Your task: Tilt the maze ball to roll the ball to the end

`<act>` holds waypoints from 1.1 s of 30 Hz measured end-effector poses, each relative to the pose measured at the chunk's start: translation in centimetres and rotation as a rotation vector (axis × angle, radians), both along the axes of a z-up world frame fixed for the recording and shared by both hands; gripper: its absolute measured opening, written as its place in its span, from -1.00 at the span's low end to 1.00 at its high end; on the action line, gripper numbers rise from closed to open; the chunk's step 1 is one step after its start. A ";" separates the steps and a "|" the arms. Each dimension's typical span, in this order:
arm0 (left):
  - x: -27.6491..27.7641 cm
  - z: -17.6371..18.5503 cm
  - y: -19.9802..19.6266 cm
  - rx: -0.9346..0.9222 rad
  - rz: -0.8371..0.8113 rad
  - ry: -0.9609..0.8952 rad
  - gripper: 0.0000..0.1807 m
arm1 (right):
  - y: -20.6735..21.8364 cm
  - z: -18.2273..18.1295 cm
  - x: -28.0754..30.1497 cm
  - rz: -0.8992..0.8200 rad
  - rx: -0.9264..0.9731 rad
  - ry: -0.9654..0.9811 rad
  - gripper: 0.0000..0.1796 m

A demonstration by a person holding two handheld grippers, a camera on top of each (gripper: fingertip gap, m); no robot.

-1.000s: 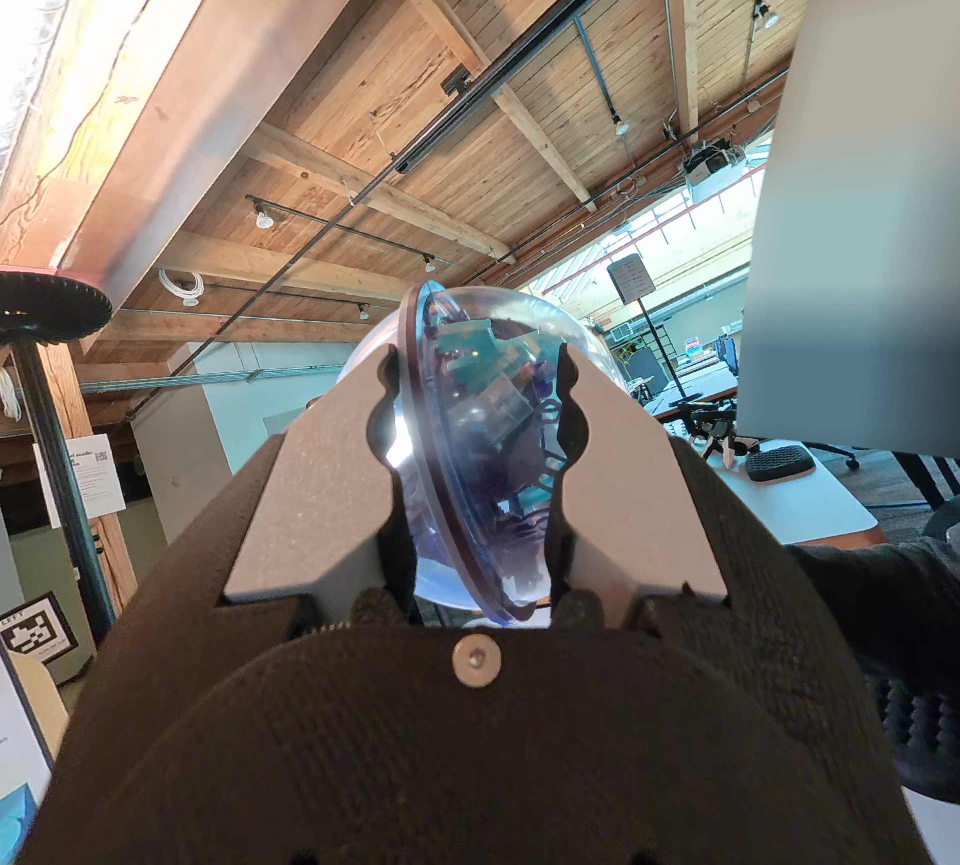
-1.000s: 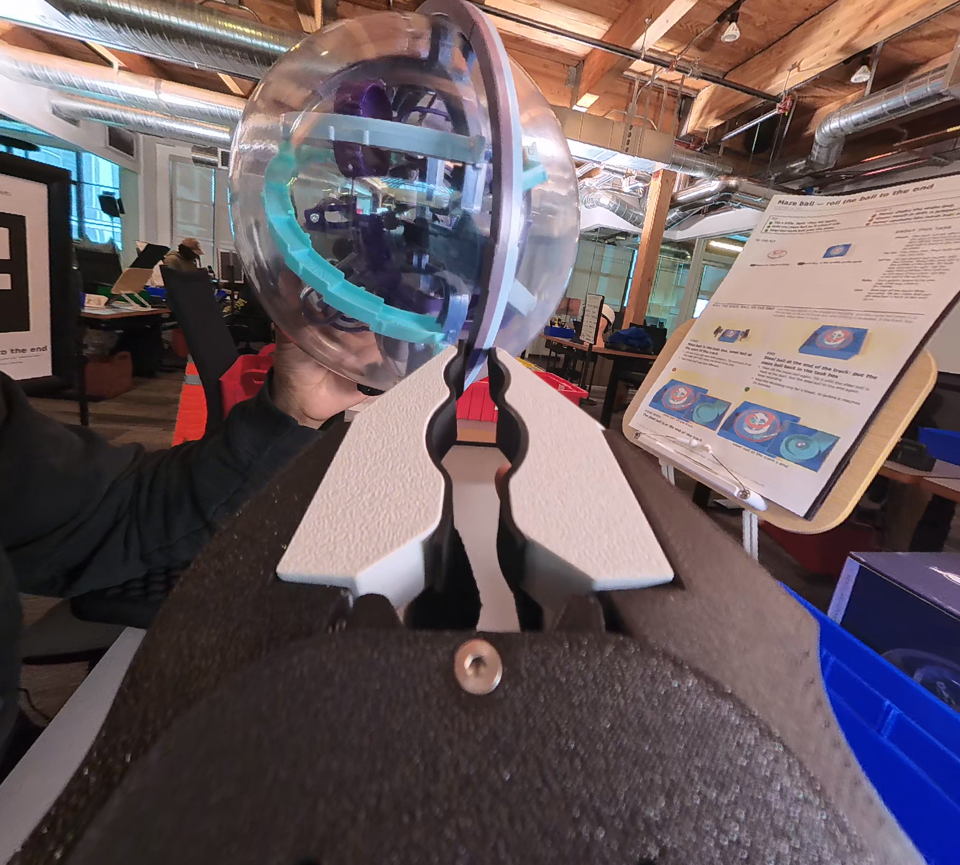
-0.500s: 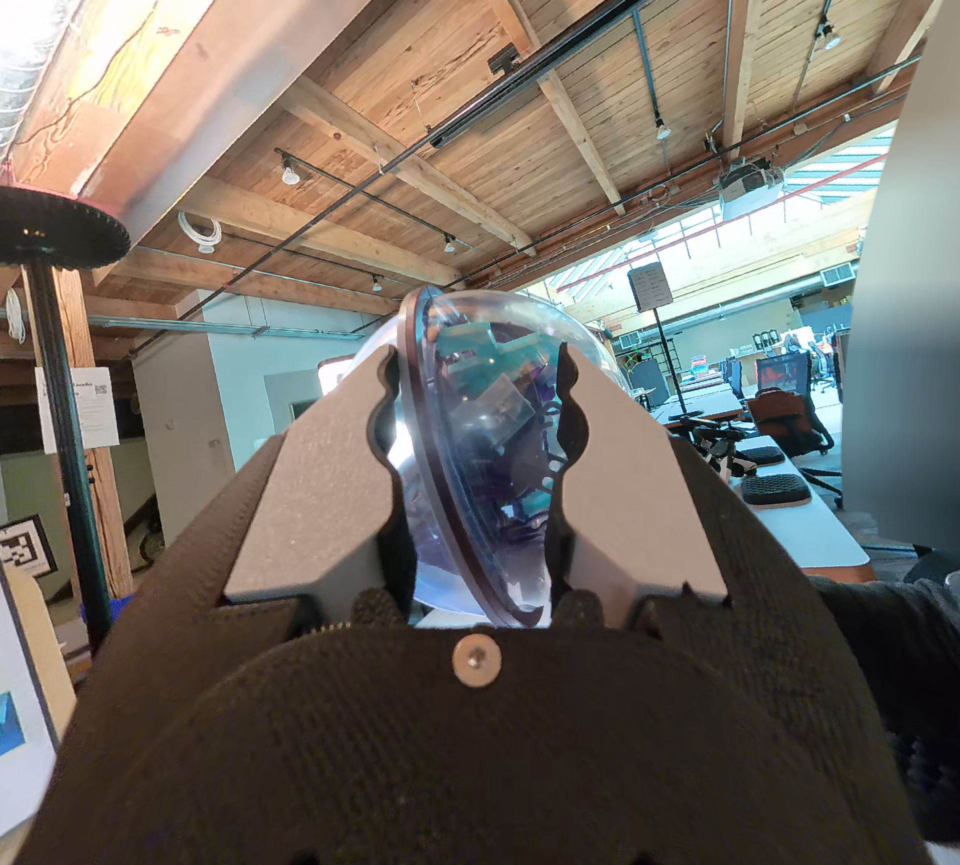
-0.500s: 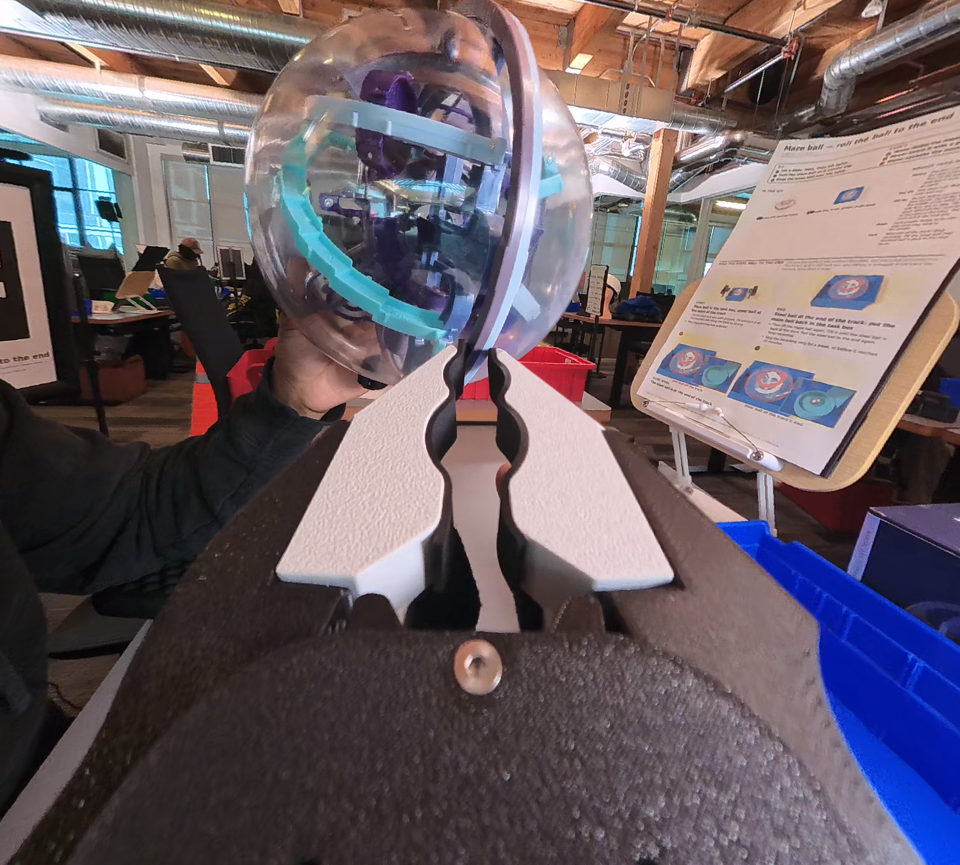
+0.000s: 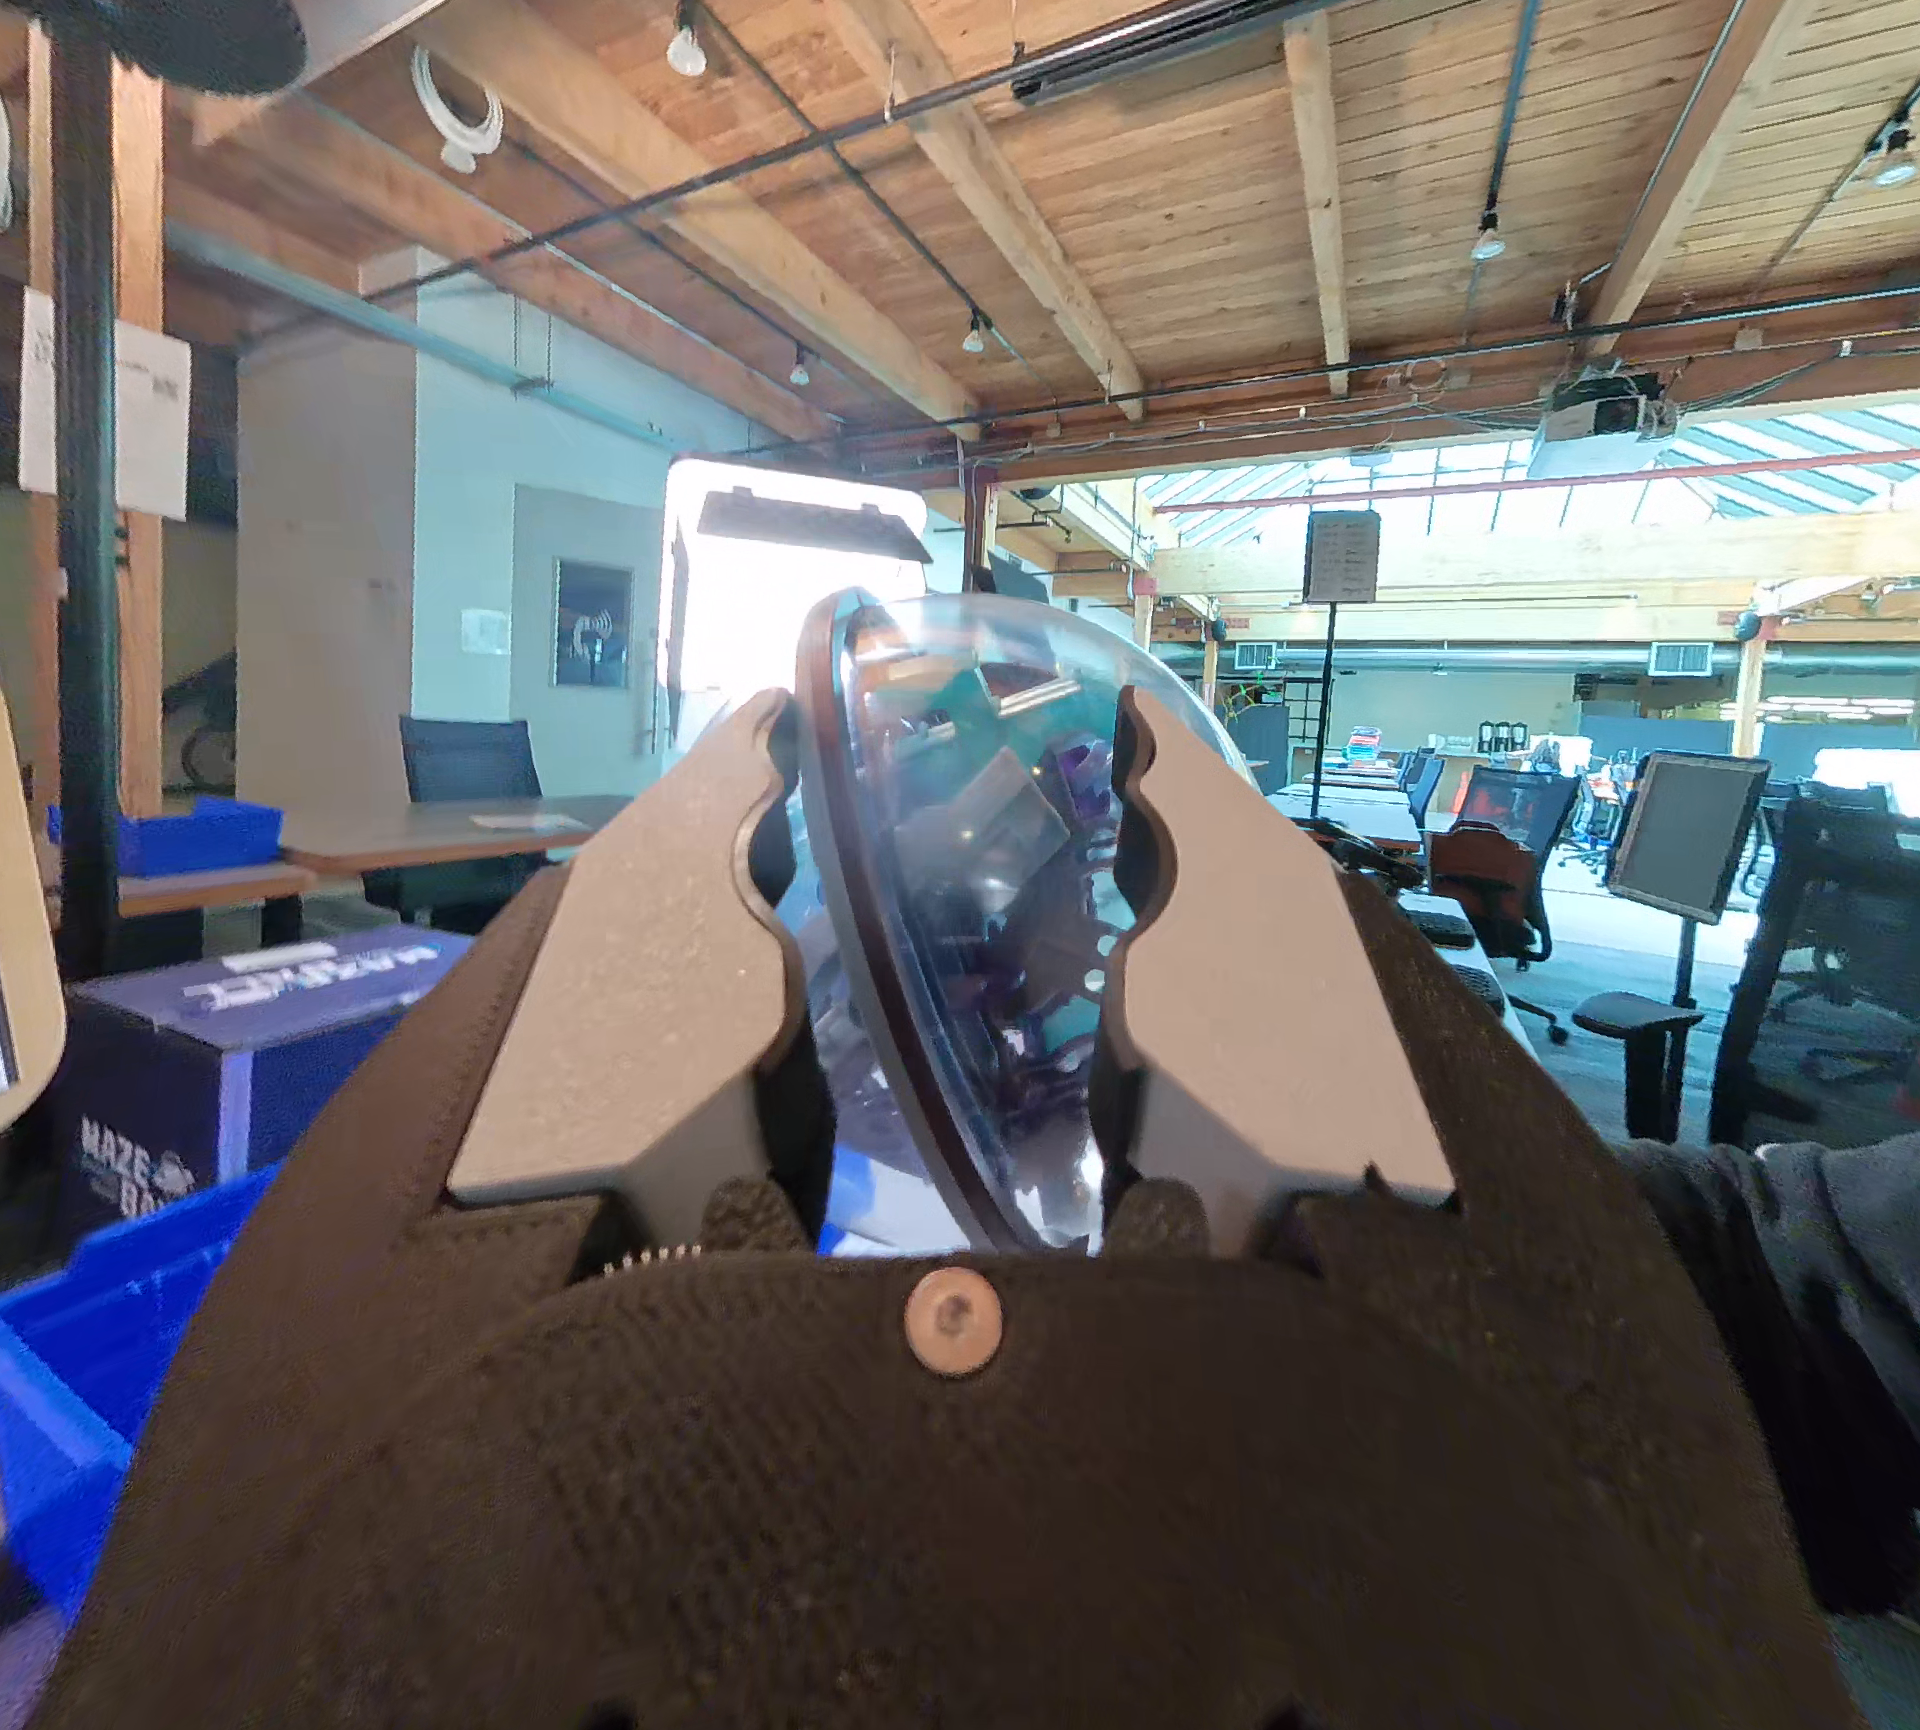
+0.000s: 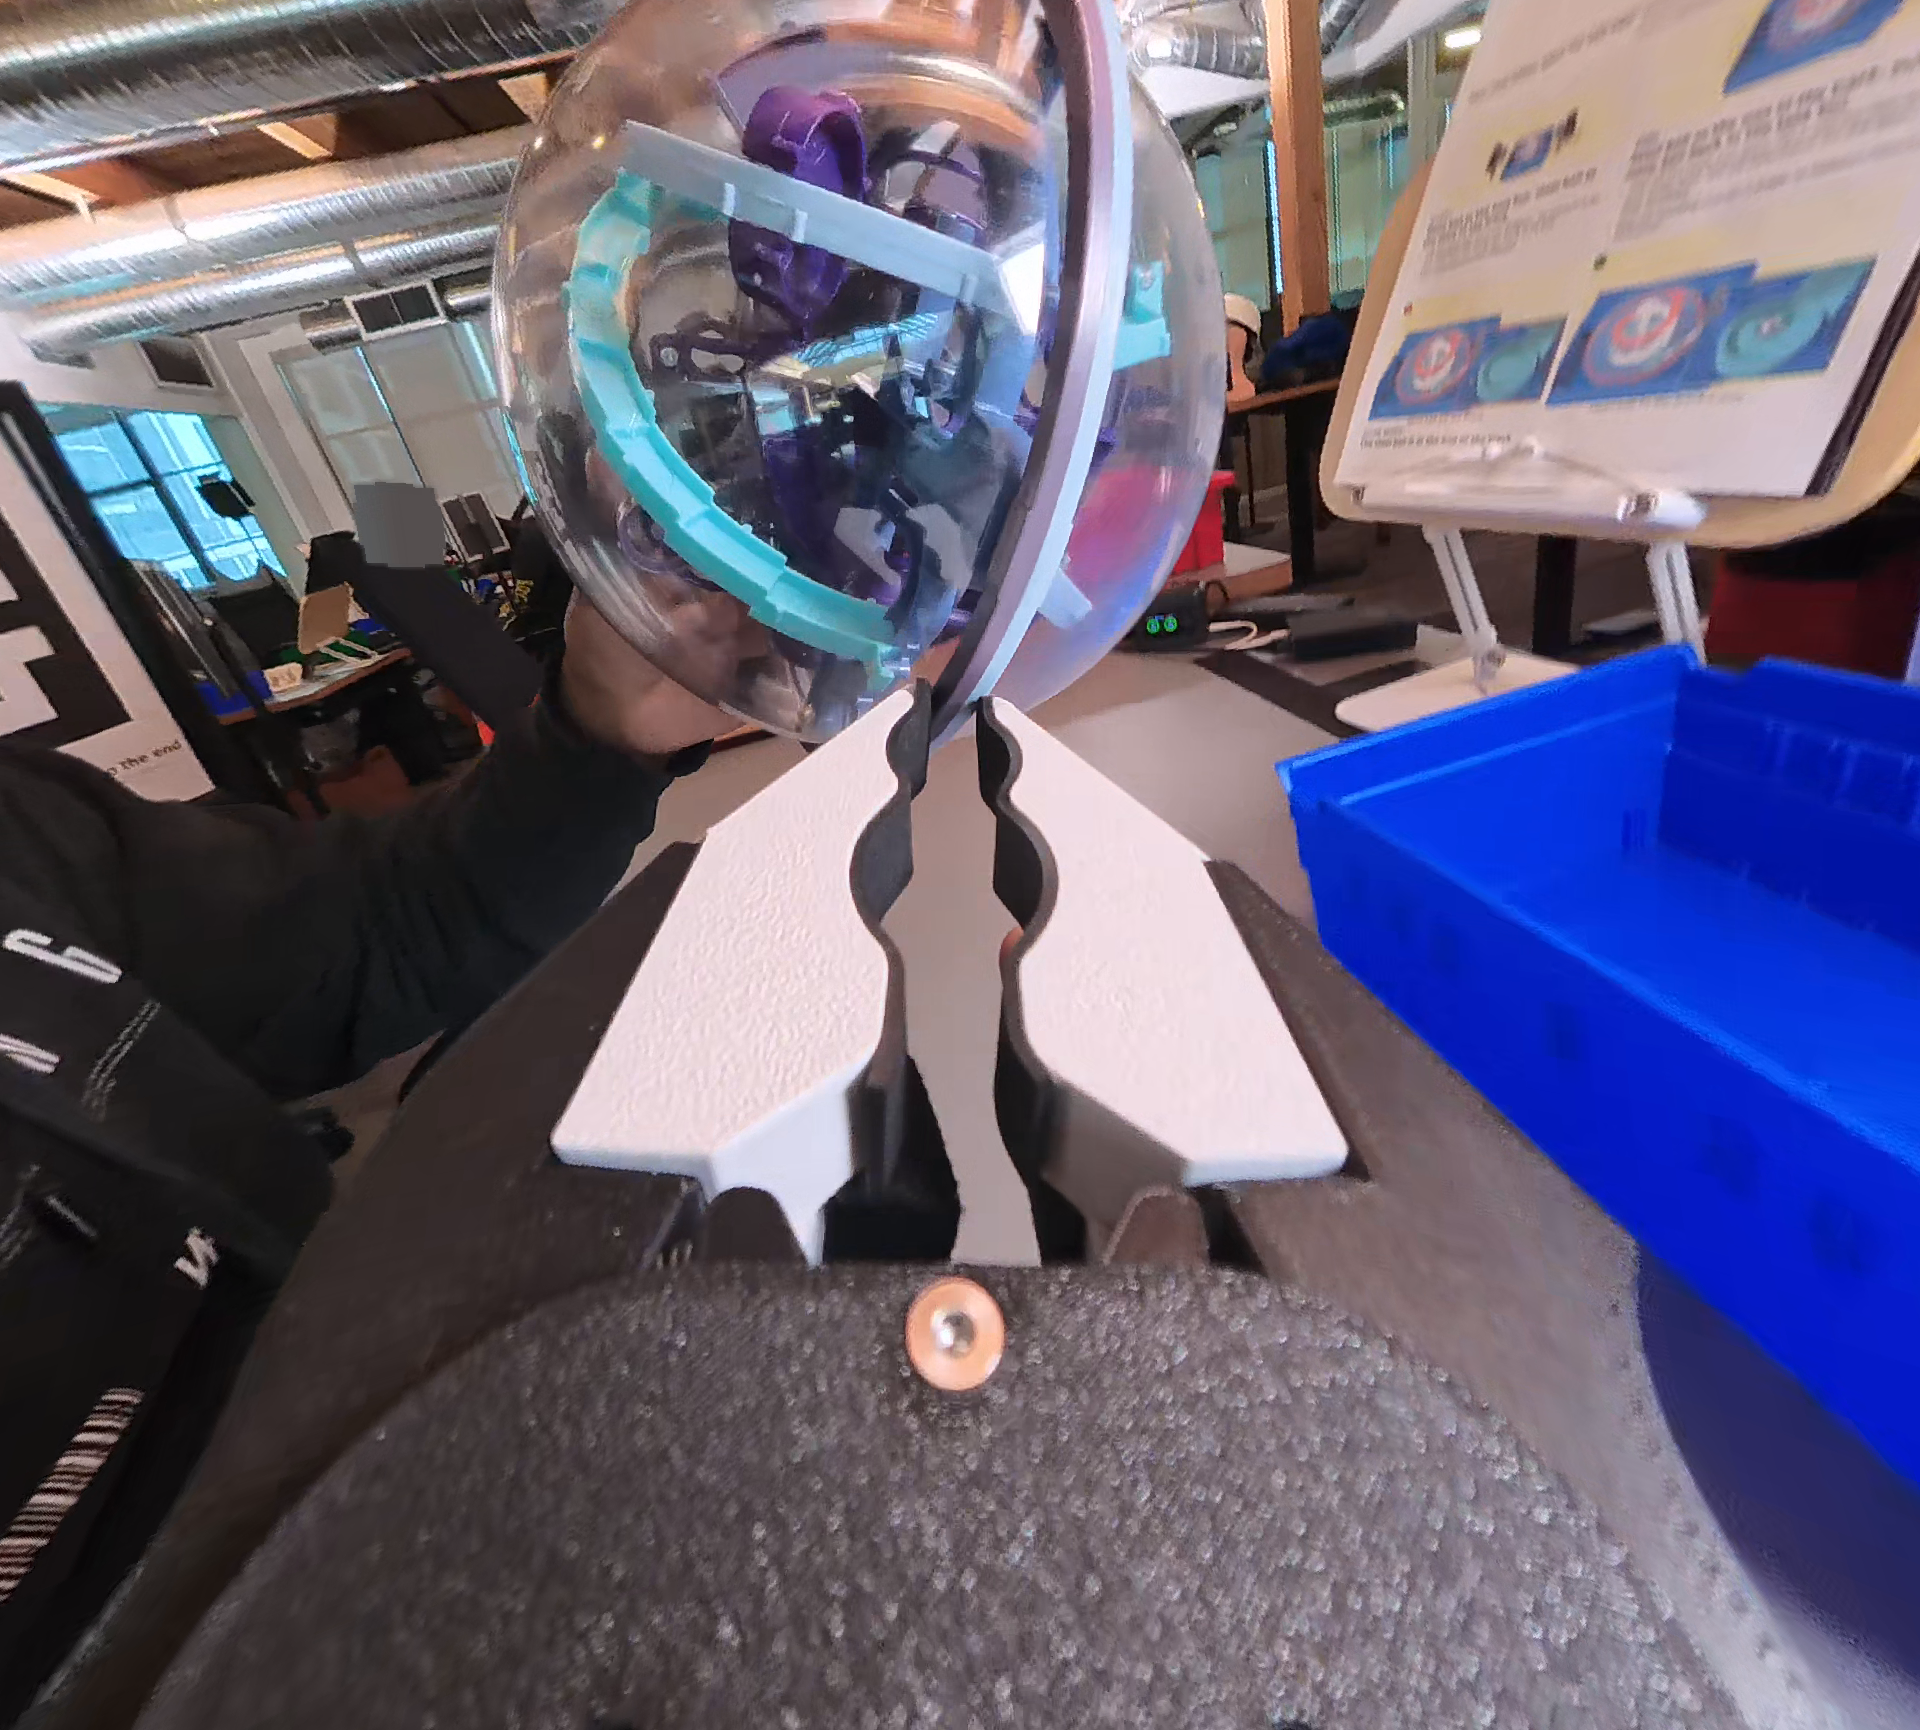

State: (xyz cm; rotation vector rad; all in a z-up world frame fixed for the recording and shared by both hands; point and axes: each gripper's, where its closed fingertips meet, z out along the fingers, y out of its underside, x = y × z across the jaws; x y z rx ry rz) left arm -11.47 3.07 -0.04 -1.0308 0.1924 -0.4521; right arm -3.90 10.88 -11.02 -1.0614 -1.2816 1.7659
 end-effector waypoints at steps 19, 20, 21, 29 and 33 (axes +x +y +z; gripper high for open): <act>2.4 -15.0 -0.1 -0.378 -0.157 -0.255 -0.34 | -4.8 -14.0 6.1 0.031 -0.212 -0.466 -0.94; 2.6 -15.6 -0.1 -0.399 -0.165 -0.260 -0.34 | -4.9 -14.5 6.3 0.040 -0.225 -0.497 -0.94; 2.7 -16.2 -0.1 -0.421 -0.174 -0.264 -0.34 | -5.1 -15.0 6.6 0.052 -0.235 -0.524 -0.94; 2.8 -19.6 -0.2 -0.560 -0.223 -0.328 -0.34 | -5.9 -17.3 7.6 0.094 -0.238 -0.694 -0.94; 2.5 -20.8 -0.1 -0.594 -0.211 -0.336 -0.33 | -5.7 -18.2 7.4 0.084 -0.240 -0.744 -0.93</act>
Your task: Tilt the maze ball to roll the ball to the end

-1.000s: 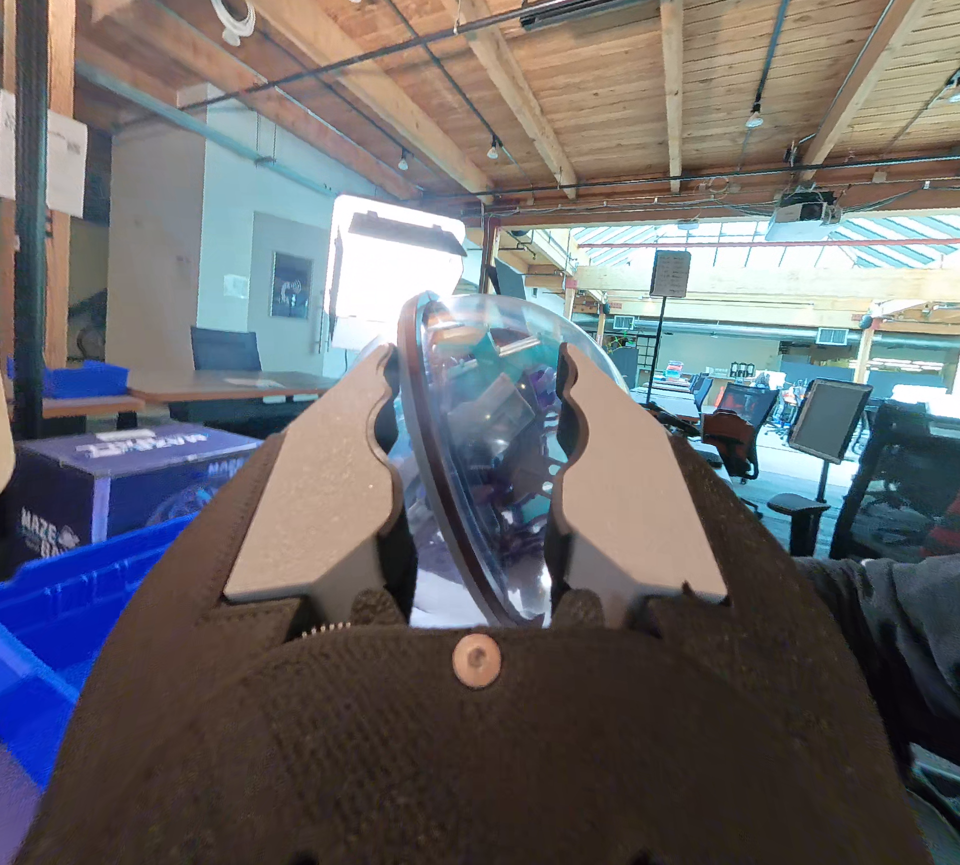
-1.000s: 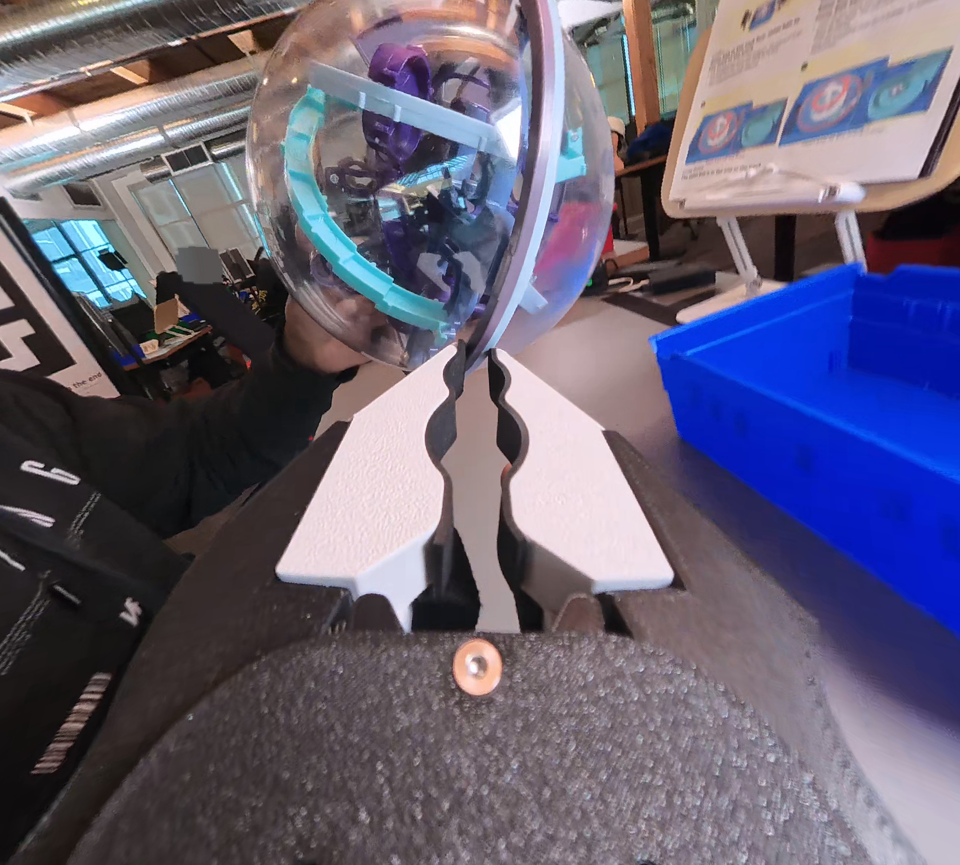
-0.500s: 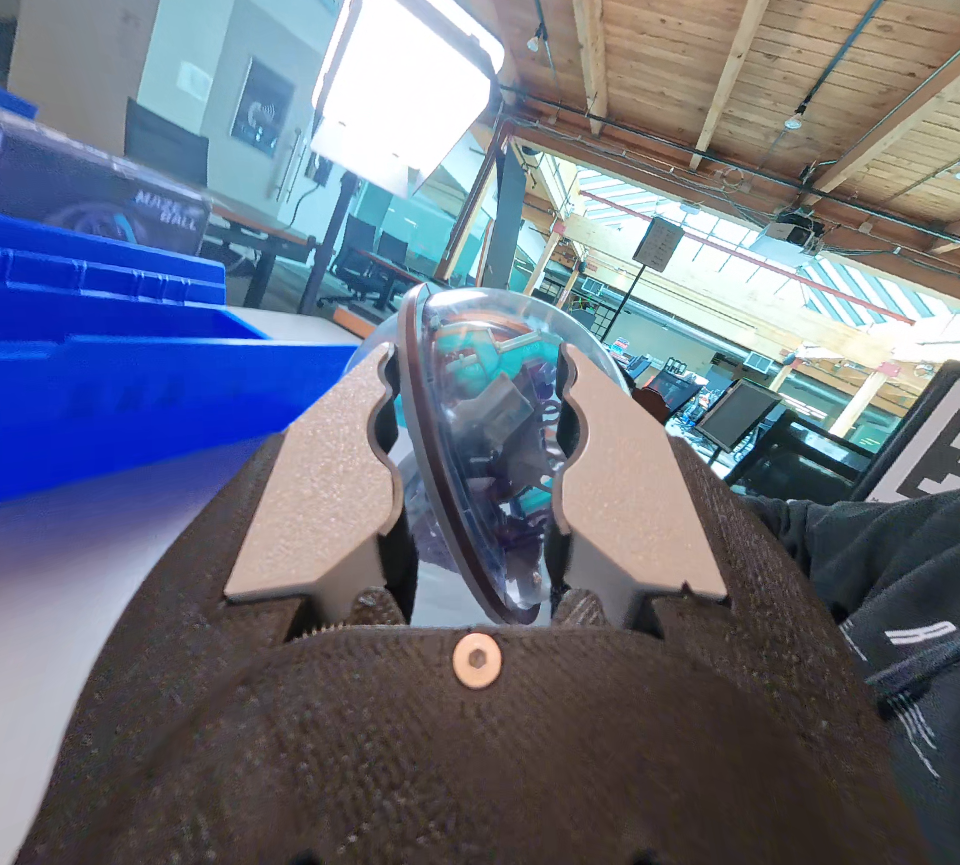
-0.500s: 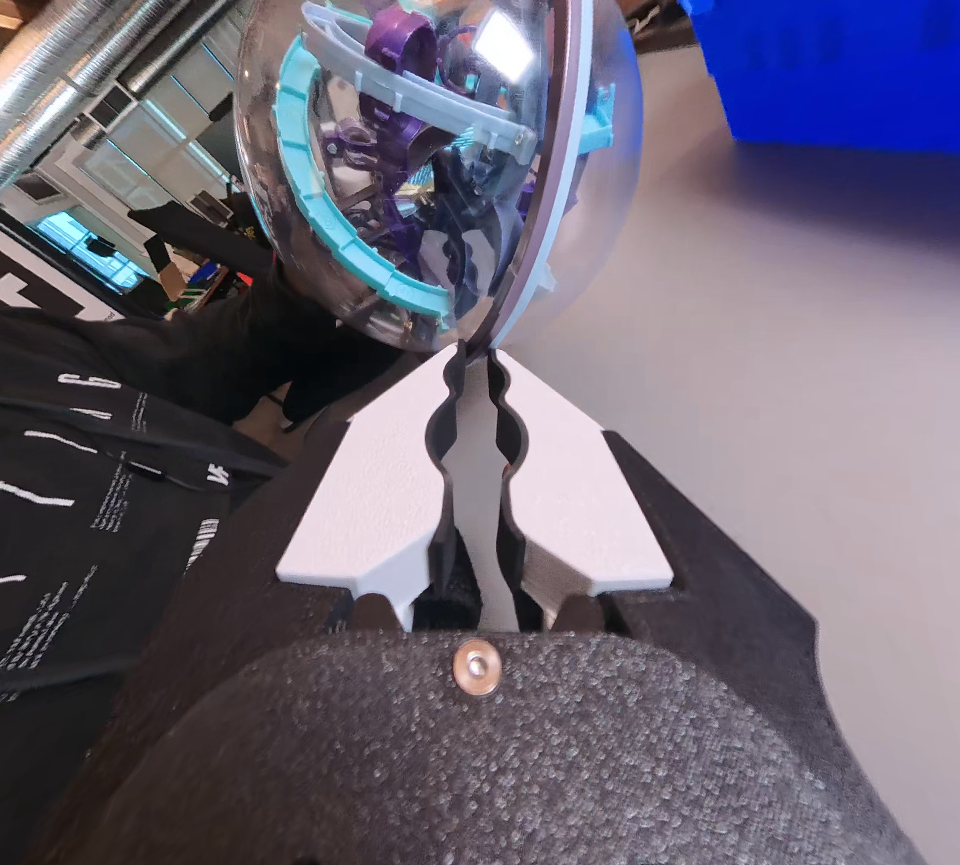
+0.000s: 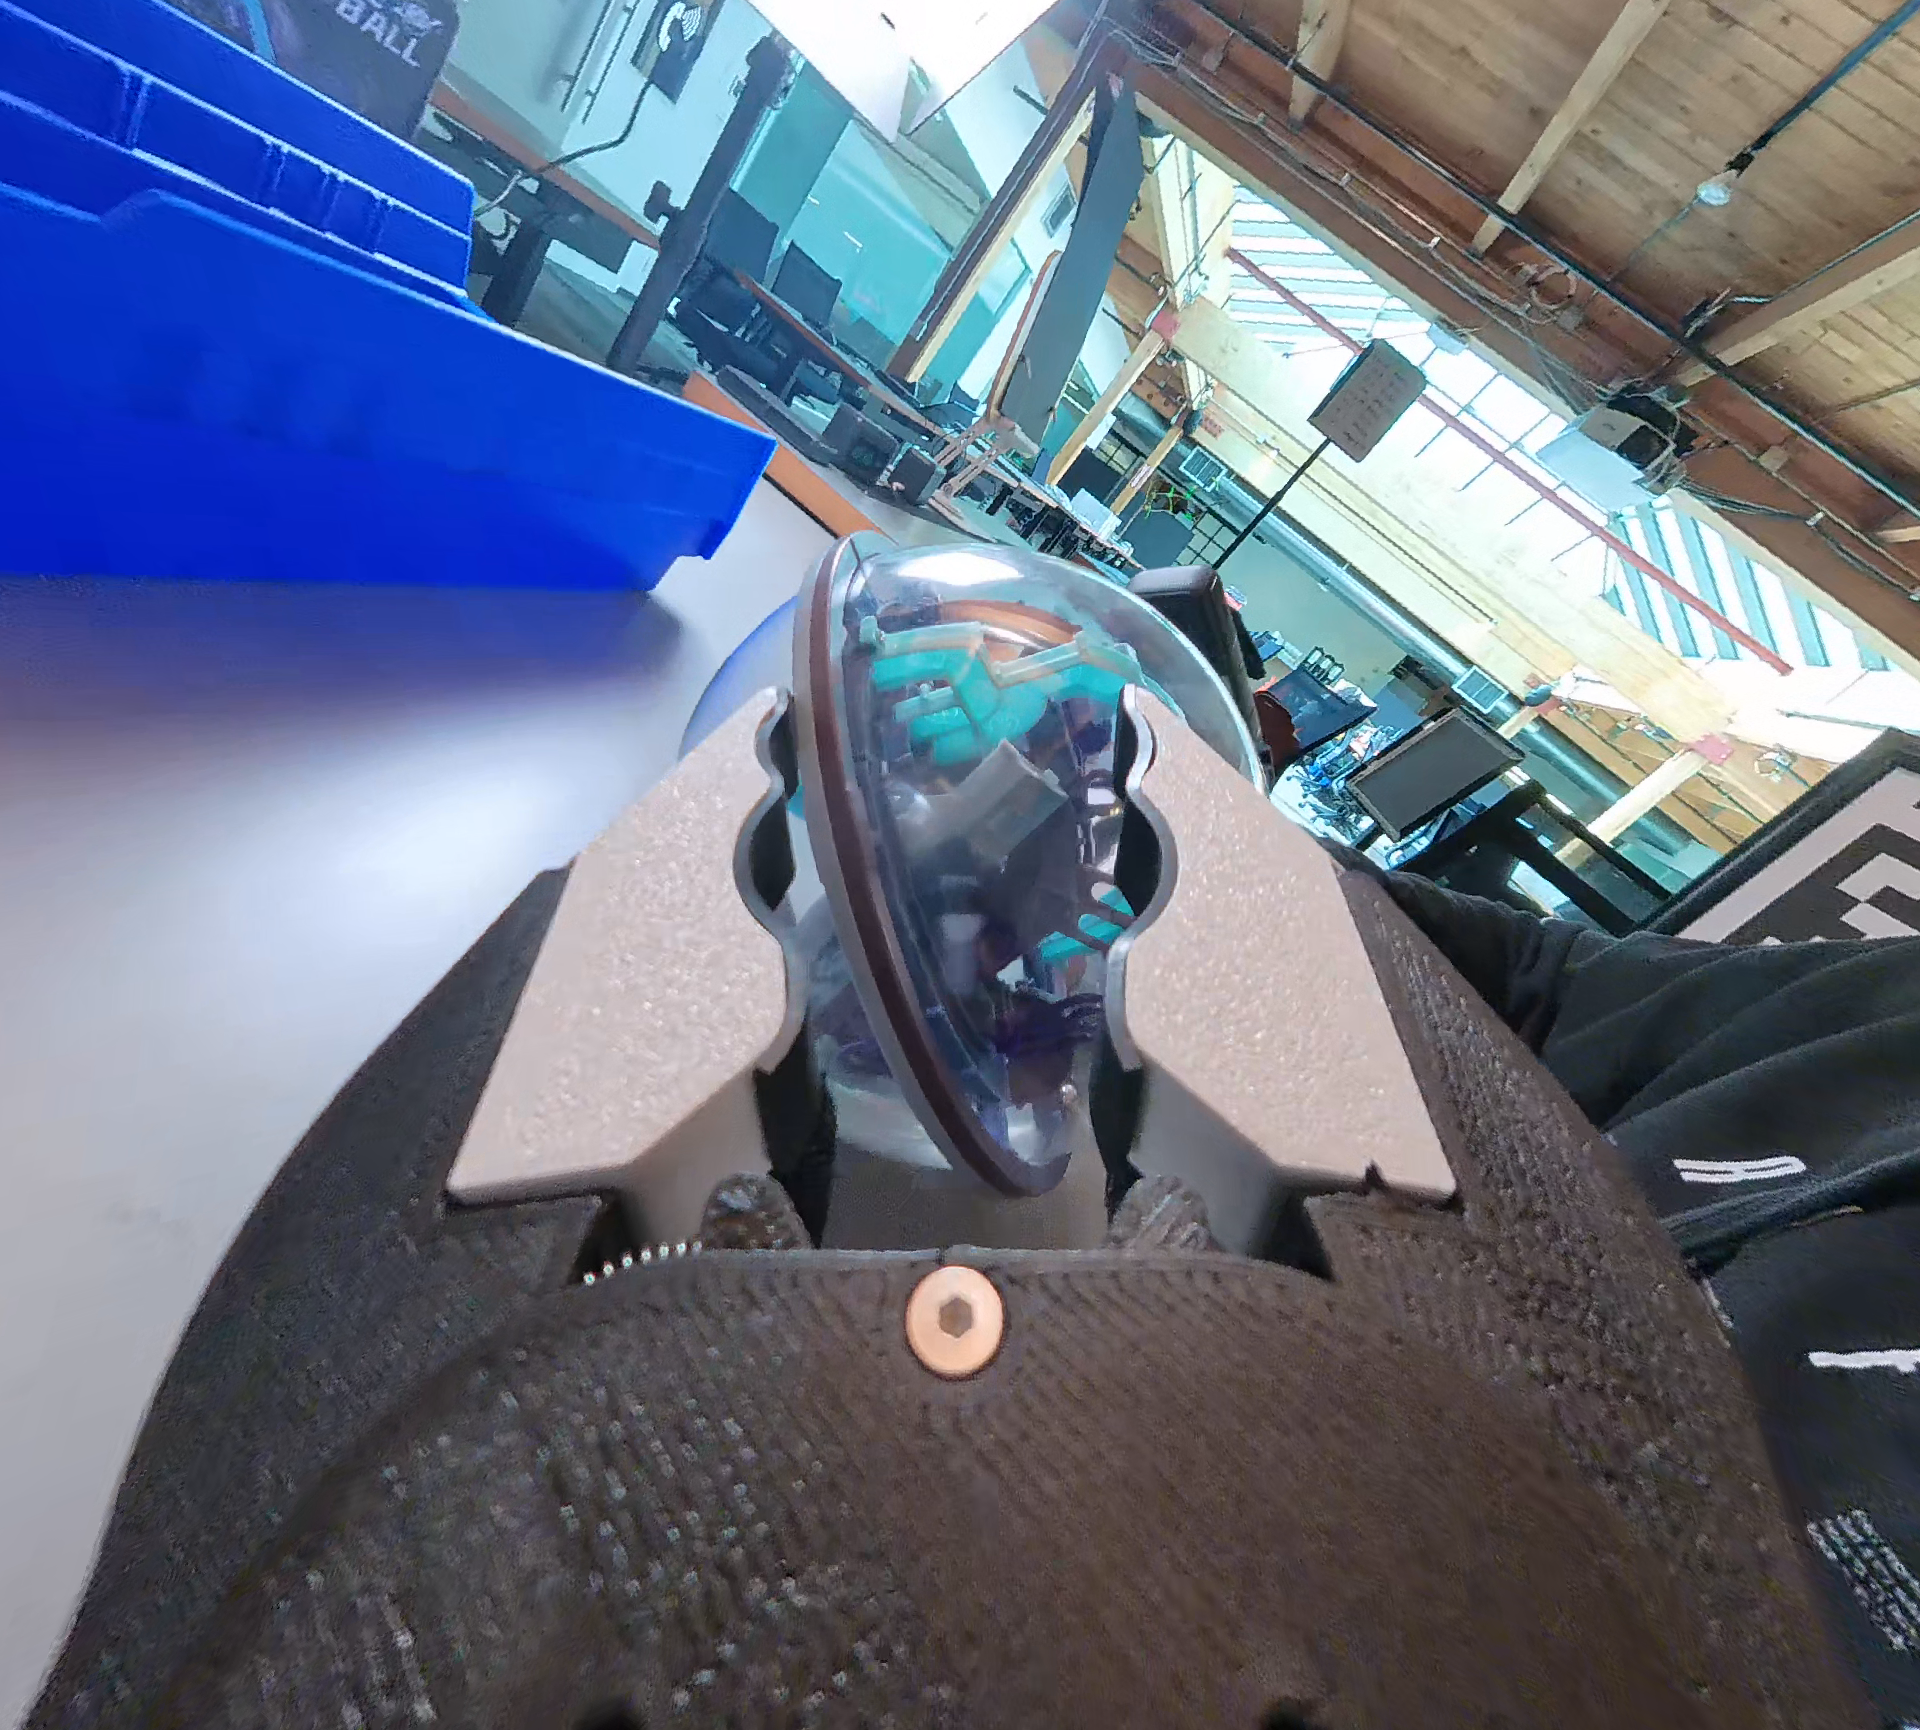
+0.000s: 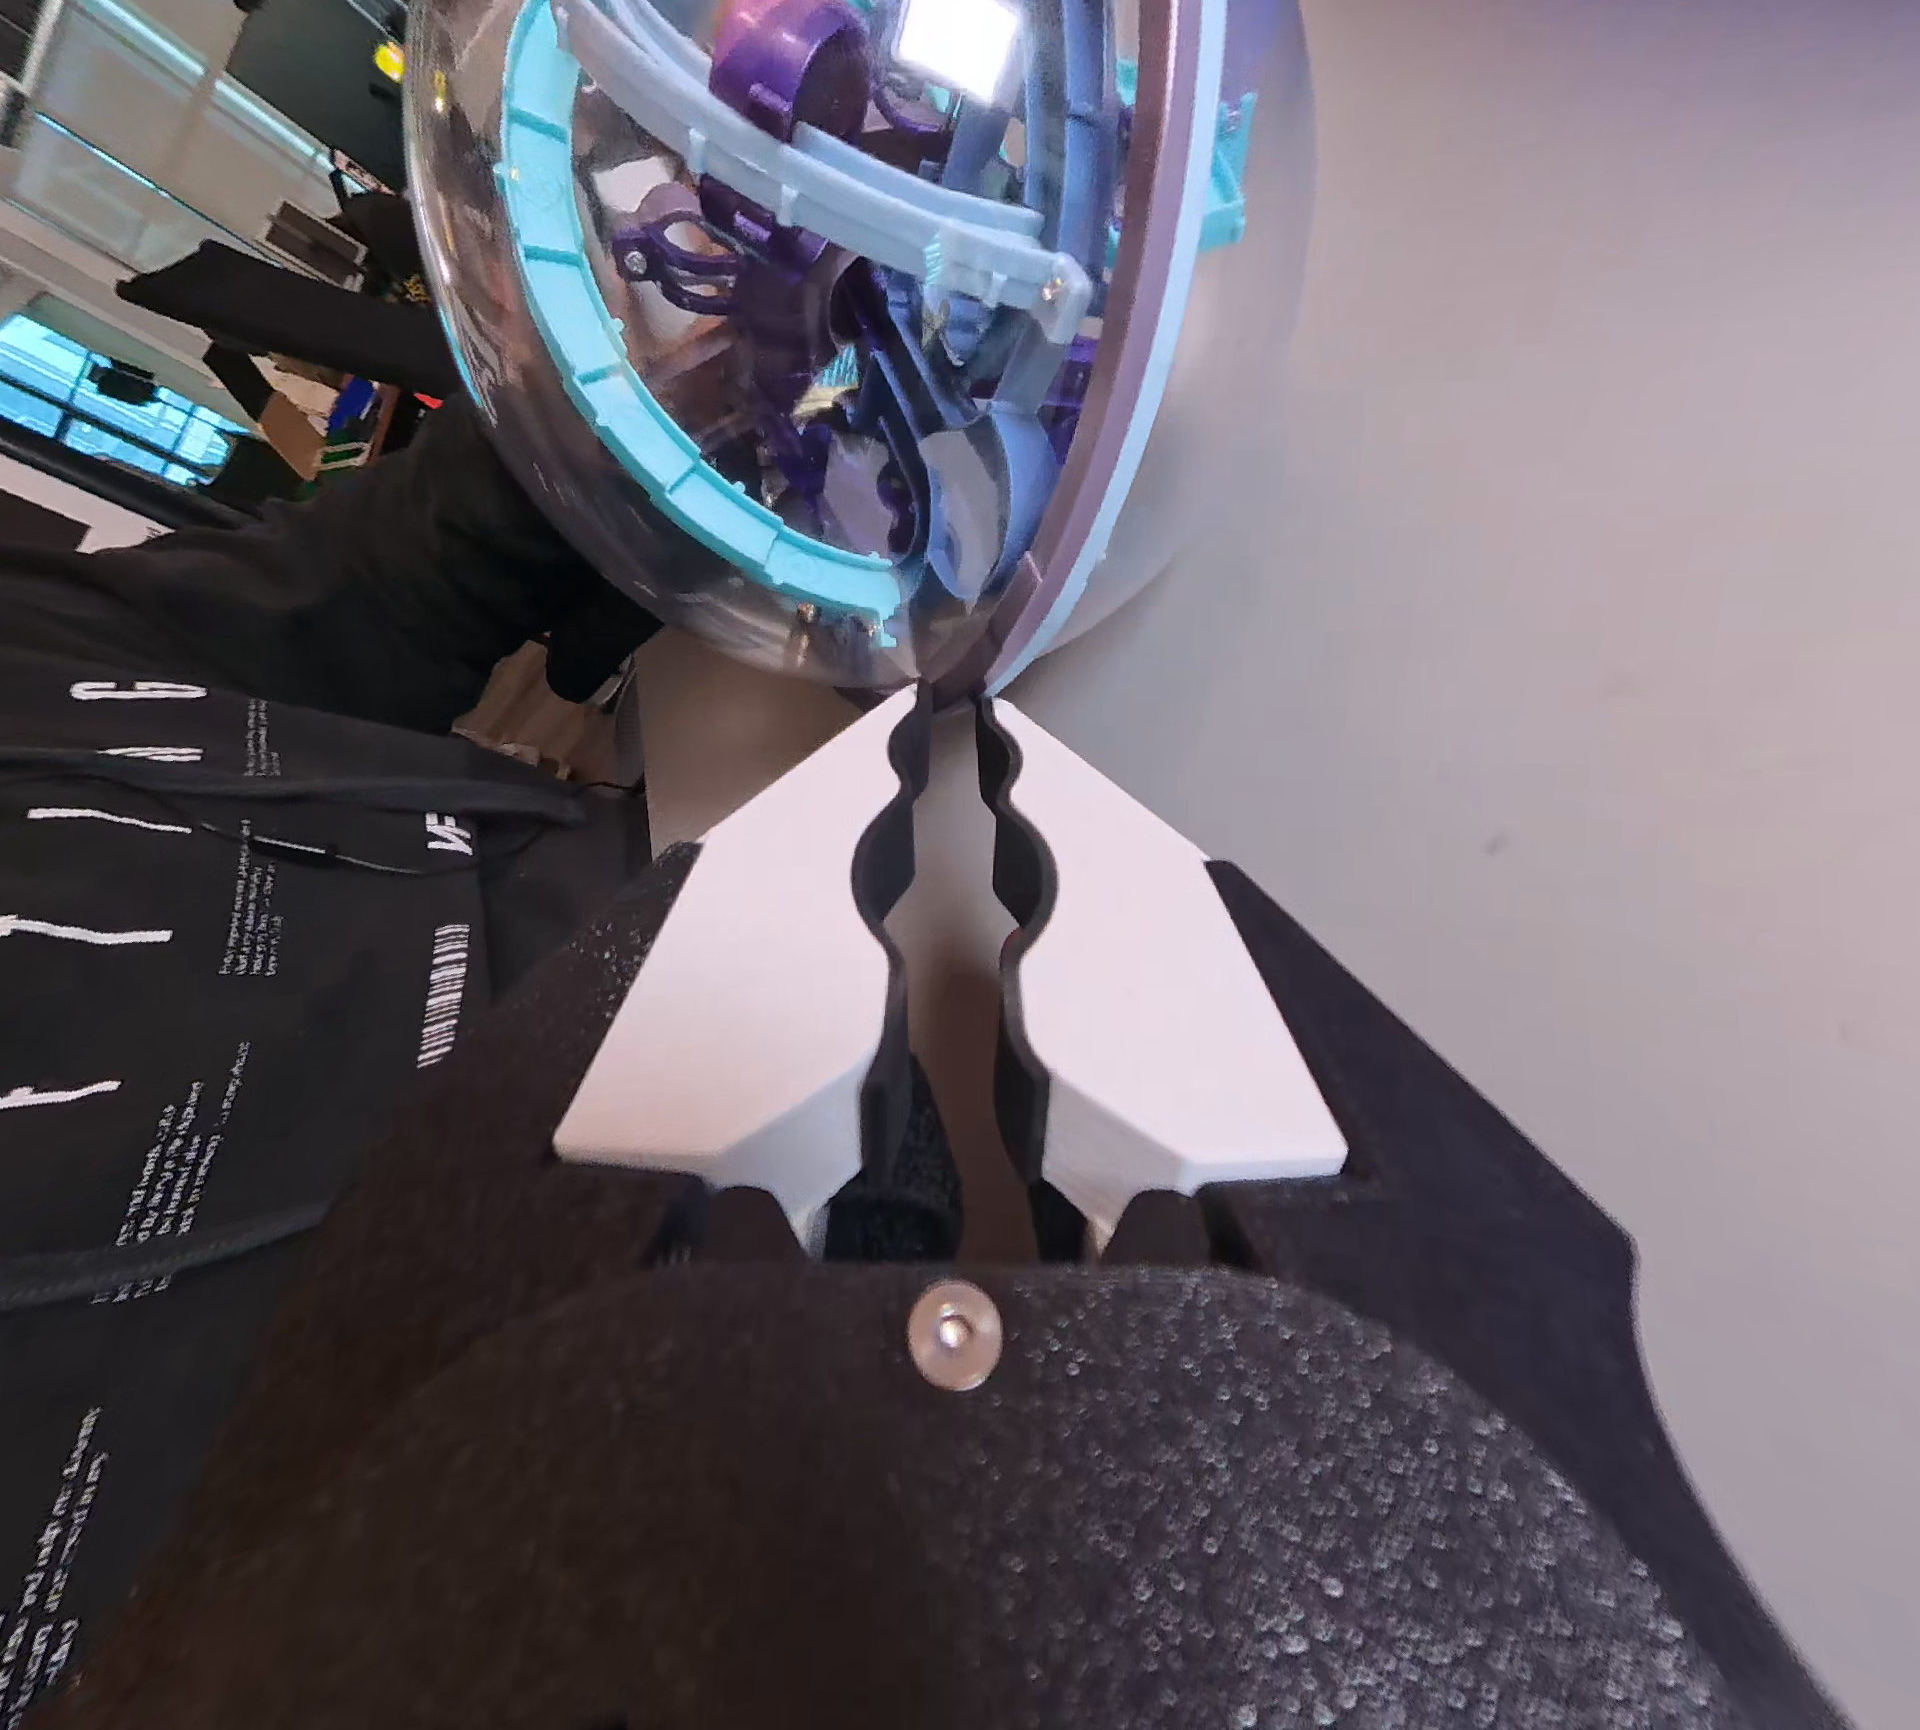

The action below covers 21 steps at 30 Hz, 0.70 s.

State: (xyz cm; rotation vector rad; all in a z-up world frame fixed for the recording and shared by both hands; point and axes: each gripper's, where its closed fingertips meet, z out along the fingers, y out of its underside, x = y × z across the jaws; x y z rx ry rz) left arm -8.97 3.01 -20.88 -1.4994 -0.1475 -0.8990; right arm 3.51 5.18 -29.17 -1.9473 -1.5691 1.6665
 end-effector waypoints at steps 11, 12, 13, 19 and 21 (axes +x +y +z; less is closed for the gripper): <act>-0.9 -0.1 -0.1 0.026 0.022 0.184 -0.41 | 2.4 1.9 -0.3 -0.069 0.110 0.097 -0.85; -0.7 -0.1 -0.1 0.034 0.015 0.211 -0.36 | 2.6 2.2 -0.3 -0.070 0.125 0.112 -0.84; -0.6 -0.1 -0.1 0.044 0.005 0.246 -0.31 | 2.8 2.4 -0.3 -0.071 0.147 0.126 -0.82; 1.9 -0.4 0.6 0.114 -0.122 0.563 0.19 | 4.3 4.8 -0.6 -0.020 0.426 0.324 -0.39; 2.1 -1.2 1.7 0.082 -0.144 0.662 0.28 | 5.2 4.9 -1.1 0.021 0.579 0.368 -0.21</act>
